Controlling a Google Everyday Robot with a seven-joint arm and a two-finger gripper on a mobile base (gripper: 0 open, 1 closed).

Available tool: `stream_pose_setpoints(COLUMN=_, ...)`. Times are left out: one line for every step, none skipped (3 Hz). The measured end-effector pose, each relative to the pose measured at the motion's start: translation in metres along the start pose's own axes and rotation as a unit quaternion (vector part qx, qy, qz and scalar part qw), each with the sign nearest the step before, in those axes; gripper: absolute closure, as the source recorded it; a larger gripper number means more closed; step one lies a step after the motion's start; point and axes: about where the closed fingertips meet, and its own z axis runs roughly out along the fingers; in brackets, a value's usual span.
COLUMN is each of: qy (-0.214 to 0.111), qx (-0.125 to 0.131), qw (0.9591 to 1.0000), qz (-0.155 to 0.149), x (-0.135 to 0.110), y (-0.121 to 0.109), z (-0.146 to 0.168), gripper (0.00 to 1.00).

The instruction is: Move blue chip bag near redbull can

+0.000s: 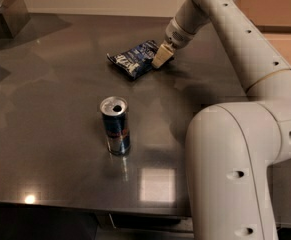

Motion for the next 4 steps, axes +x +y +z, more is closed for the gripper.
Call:
stream_pose_setpoints(qy=-0.015, qx=-0.010, qw=0.9998, qz=-0.012, x=-0.003, y=0.014, z=-0.017, gripper=0.85)
stream_pose_setpoints(qy=-0.027, qx=-0.023, qw=0.9989, qz=-0.031, x=-0.002, y=0.040, z=-0.042, gripper=1.00)
stream_pose_setpoints(qy=-0.031, qx=-0.037, qw=0.9975, qz=-0.051, x=0.005, y=0.071, z=-0.065, gripper=1.00)
stream_pose_setpoints(qy=-0.028, qx=-0.053, qw=0.9962, qz=-0.064, x=0.021, y=0.107, z=-0.079, gripper=1.00)
